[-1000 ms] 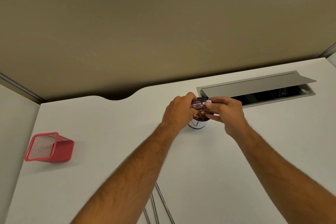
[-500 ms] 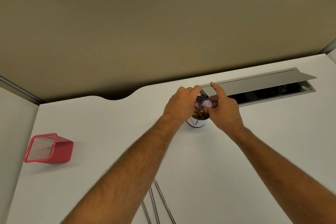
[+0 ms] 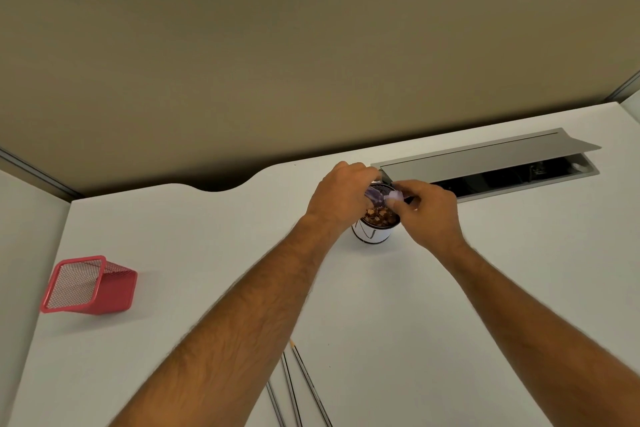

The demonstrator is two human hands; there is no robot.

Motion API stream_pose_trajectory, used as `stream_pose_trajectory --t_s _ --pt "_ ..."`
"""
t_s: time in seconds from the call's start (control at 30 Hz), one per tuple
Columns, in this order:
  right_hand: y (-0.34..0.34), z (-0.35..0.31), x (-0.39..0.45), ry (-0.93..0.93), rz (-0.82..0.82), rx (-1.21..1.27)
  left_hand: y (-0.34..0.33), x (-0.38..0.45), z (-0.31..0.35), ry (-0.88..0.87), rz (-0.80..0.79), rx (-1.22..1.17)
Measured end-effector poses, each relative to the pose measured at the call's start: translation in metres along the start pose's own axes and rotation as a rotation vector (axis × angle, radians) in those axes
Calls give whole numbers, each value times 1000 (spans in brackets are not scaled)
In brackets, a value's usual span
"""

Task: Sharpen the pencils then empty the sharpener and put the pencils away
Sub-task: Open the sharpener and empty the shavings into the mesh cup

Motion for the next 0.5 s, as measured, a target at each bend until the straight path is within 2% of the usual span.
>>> stream_pose_trajectory --t_s 0.13,0.27,0.37,0.5 --pt "-11 33 0 -404 -88 486 1 -6 -16 119 48 -112" --pt "-23 42 -7 -644 -140 771 -5 -13 -28 238 56 -264" --pt "-27 39 -9 -682 -165 882 -8 -18 -34 320 86 -386" --pt "-32 36 -10 -658 -209 955 -14 -20 -28 306 78 -397"
Point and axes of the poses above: each hand's wrist, its own x-axis towards the middle knuckle, its own y-axis out of the back of the hand, z = x × y, the point moved 9 cm from there along x, towards the middle knuckle, and after that the axes turned 2 degrees about -x, right-handed, at the moved point
